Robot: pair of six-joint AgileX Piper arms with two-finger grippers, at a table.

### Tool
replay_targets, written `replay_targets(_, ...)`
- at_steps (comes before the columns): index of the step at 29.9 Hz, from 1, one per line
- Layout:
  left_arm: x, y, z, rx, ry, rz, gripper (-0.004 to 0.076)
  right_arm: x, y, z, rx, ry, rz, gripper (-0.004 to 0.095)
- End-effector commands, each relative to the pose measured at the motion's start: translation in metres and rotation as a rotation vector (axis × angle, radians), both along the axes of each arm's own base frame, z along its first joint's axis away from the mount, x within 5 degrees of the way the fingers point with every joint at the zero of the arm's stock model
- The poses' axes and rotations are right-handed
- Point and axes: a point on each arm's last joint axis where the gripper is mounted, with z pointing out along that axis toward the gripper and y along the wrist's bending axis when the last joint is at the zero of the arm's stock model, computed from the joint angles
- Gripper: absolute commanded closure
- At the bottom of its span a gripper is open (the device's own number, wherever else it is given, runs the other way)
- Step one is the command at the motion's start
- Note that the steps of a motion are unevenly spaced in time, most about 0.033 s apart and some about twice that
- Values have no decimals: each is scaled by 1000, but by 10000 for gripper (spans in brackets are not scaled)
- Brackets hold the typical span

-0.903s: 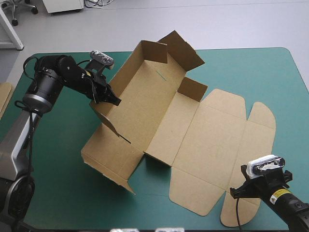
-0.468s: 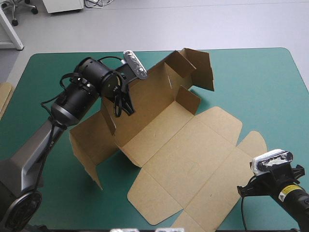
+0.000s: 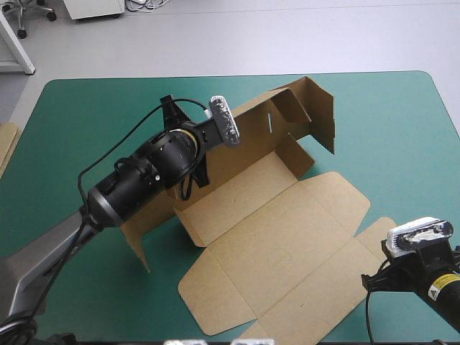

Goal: Fold the box

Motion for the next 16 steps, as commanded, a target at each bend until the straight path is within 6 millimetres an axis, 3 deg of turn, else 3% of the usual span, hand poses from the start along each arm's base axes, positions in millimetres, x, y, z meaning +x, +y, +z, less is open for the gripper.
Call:
replay_targets(1, -28, 14, 27, -36, -236, -54, 734, 3, 0, 14, 39, -59, -29, 926)
replay_targets(8, -78, 20, 27, -40, -461, -267, 734, 1, -1, 13, 54, -20, -52, 926)
replay_targets(16, -84, -2, 6, -20, -515, -419, 734, -6, -4, 12, 44, 49, -67, 908)
